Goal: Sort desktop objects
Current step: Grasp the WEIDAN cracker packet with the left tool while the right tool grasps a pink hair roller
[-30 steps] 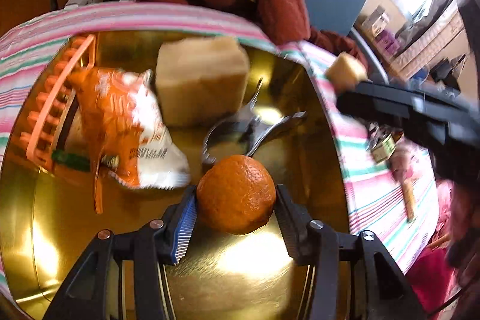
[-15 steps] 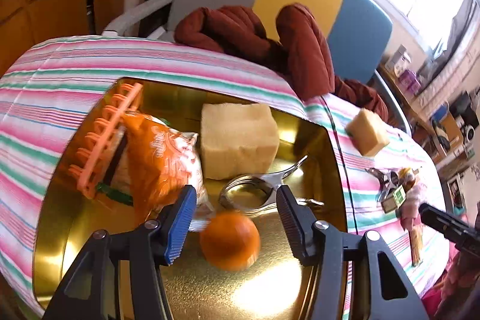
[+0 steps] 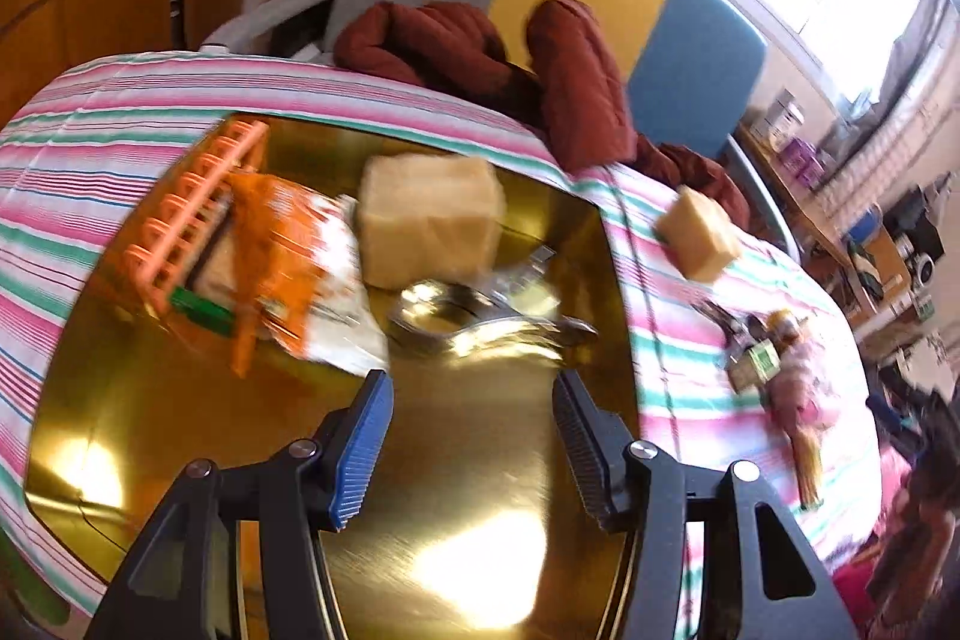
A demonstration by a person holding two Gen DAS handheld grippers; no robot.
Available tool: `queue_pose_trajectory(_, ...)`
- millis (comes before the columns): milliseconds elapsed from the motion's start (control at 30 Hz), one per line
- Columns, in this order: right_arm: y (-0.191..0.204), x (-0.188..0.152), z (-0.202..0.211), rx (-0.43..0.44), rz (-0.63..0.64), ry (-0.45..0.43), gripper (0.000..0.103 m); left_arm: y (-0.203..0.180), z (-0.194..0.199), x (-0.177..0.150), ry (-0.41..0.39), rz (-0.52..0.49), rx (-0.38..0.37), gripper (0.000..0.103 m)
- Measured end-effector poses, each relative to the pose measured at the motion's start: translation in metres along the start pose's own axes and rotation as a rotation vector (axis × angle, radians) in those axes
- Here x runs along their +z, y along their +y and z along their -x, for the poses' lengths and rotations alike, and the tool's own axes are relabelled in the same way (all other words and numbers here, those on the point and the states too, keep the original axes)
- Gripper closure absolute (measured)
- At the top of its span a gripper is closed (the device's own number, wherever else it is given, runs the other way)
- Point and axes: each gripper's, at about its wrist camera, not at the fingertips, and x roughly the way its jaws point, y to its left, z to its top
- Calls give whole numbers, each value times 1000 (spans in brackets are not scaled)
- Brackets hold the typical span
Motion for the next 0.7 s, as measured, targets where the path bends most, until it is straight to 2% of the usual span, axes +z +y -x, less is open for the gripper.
queue_pose_trajectory(100, -16, 3, 10, 10, -37, -29, 22, -22, 2, -9, 7, -44, -32, 47)
queue_pose_trajectory(167, -22, 1, 12, -21, -41, -31, 22, -36, 3, -15, 15, -73, -51, 47)
queue_pose_trajectory(267, -36, -3, 7, -81, -81, 16, 22, -61, 4, -26, 37, -126, -85, 47)
queue_pose_trajectory(467, -62, -19, -18, -205, -137, 196, 22, -106, 2, -49, 55, -264, -109, 46)
queue_pose_trajectory(667, -66, -35, -39, -263, -101, 337, 23, -123, -4, -63, 89, -288, -137, 46)
queue_pose_trajectory(700, -66, -38, -43, -268, -92, 357, 26, -123, -4, -65, 94, -289, -141, 46)
